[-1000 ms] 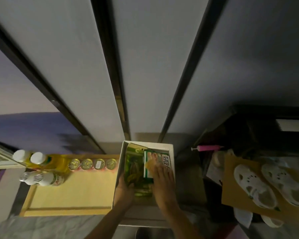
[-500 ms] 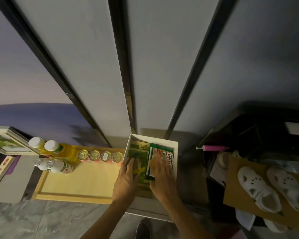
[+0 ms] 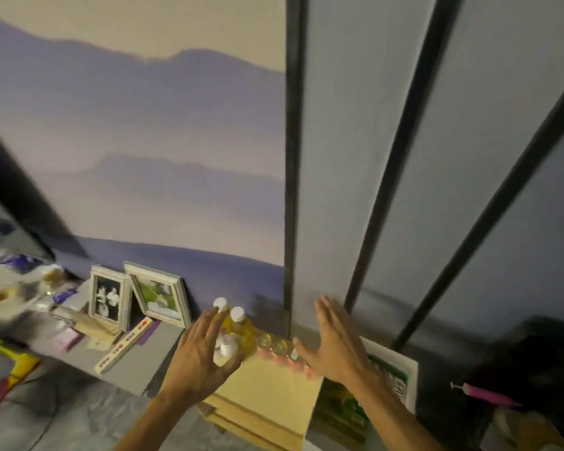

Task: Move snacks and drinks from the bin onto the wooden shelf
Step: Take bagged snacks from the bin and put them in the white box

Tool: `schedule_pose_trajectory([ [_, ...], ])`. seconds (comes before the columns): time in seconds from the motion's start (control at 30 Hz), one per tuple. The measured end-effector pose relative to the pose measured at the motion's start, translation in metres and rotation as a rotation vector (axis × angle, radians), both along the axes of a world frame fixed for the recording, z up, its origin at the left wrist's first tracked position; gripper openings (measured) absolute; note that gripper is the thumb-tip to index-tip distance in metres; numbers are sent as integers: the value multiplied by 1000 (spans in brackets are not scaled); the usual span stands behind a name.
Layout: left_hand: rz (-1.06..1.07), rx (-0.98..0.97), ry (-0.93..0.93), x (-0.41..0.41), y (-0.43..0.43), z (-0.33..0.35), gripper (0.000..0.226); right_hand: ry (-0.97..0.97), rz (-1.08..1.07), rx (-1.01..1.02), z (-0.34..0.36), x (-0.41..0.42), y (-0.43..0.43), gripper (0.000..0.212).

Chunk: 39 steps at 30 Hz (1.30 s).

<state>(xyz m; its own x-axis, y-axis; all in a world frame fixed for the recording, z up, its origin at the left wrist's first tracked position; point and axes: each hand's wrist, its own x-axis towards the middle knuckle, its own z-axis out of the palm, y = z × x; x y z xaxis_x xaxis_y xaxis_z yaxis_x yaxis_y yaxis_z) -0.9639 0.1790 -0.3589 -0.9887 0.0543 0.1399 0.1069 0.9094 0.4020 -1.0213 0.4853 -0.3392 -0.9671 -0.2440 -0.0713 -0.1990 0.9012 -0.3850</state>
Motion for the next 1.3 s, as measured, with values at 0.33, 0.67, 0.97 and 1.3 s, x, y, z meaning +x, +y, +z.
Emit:
schedule_pose_trajectory([
  [0.33,437,-32,123,132,-285,112,100,86,441,-130,102,14,-313,113],
  [0.67,768,23,45,280,-492,115,105,57,801,-58,118,99,-594,103],
  [0.97,989,73,-68,316,-609,67,103,12,1005,-27,76,97,-785,109],
  [1.3,1146,118,-213,255,-757,34,104,-130,1148,46,18,30,-985,93],
])
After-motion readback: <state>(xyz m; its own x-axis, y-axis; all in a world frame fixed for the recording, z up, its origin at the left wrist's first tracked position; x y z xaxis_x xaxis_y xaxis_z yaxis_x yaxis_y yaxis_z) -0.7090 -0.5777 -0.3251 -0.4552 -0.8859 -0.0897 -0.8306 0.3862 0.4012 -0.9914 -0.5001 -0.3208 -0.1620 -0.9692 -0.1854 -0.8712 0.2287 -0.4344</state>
